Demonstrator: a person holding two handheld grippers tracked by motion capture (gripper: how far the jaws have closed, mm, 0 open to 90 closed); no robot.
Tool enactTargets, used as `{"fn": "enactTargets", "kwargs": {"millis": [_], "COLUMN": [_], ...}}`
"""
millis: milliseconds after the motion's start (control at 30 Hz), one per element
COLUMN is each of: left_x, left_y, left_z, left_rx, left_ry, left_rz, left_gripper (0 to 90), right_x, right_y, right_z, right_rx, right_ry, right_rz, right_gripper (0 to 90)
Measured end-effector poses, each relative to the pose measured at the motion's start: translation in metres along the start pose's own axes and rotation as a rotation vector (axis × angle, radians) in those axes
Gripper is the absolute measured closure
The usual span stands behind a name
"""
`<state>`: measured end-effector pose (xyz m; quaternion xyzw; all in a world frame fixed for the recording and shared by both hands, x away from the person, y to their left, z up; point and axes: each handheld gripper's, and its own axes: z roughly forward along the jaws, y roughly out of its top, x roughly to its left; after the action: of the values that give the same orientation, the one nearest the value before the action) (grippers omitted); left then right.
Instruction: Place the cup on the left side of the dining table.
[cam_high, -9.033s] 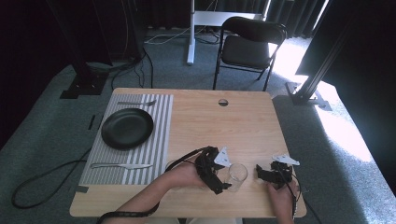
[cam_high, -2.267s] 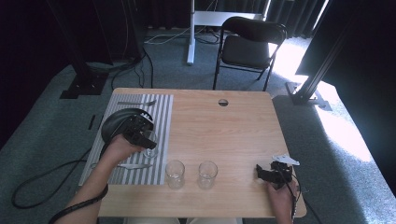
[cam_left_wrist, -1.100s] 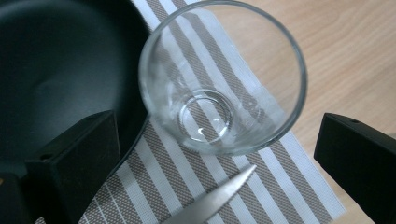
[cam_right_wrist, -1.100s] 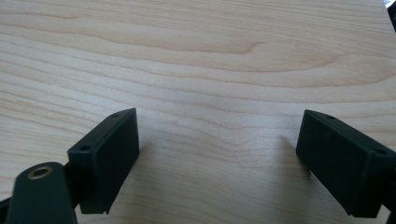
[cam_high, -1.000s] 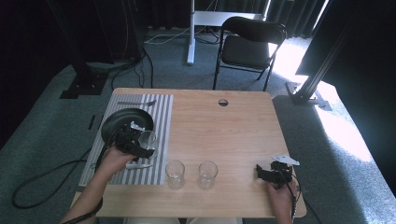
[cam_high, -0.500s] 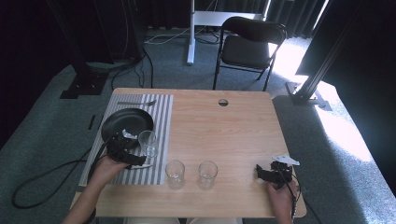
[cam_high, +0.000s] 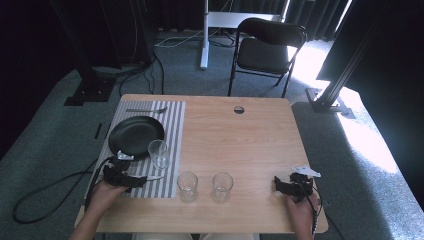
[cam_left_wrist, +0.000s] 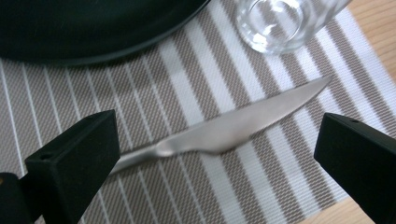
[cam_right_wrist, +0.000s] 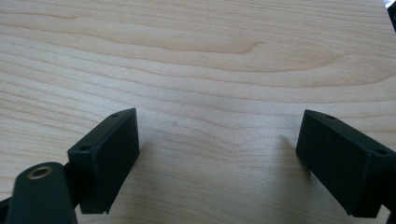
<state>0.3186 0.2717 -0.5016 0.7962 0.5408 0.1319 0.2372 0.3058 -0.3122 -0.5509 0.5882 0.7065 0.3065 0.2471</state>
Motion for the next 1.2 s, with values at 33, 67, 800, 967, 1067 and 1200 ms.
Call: {"fn": "enactTargets", "kwargs": {"millis": [33,67,800,967,1067,1200], "left_x": [0.001,0.003,0.017,0.019,0.017,0.013], "left_y": [-0.003,-0.007,-0.06,-0.066,-0.07,-0.071], "left_z": [0.0,0.001,0.003,0.002,0.003,0.005], "left_rx": [0.001,-0.006,-0.123,-0.164,-0.193,-0.196], "left_ry": [0.002,0.001,0.098,0.118,0.124,0.16], "left_rz": [-0.007,-0.017,-0.156,-0.188,-0.188,-0.159], "left_gripper": [0.8,0.8,0.8,0.8,0.8,0.8], "right_x": [0.0,0.0,0.0,0.0,0.0,0.0], "right_y": [0.0,0.0,0.0,0.0,0.0,0.0], "right_z": [0.0,0.0,0.0,0.0,0.0,0.0], "right_rx": [0.0,0.0,0.001,0.001,0.001,0.001], "right_ry": [0.0,0.0,0.0,0.0,0.0,0.0], "right_rz": [0.0,0.0,0.002,0.002,0.002,0.002], "right_gripper": [12.7,12.6,12.7,12.6,12.6,12.6]}}
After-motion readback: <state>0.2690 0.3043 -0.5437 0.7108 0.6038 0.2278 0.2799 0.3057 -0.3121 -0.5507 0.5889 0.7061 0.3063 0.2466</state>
